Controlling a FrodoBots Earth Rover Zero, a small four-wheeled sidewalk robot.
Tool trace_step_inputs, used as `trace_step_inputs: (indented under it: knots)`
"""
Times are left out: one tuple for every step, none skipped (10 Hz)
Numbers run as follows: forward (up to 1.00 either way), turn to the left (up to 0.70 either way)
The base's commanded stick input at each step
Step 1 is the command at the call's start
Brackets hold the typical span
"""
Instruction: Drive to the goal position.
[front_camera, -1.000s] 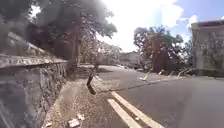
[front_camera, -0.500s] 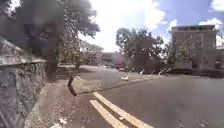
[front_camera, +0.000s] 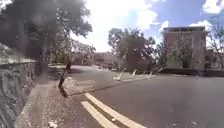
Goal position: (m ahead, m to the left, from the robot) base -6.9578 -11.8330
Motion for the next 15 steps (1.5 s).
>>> trace_step_inputs:
  knots:
    - [0.00, 0.00]
    - [0.13, 0.00]
    - [0.34, 0.00]
    - [0.50, 0.00]
    - [0.50, 0.00]
    - [0.50, -0.21]
    - [0.50, -0.46]
    - [0.50, -0.50]
    - [0.50, -0.50]
    - [0.50, -0.50]
    - [0.50, -0.50]
    - [0.50, -0.50]
    - [0.50, -0.50]
    - [0.50, -0.50]
    - [0.50, -0.47]
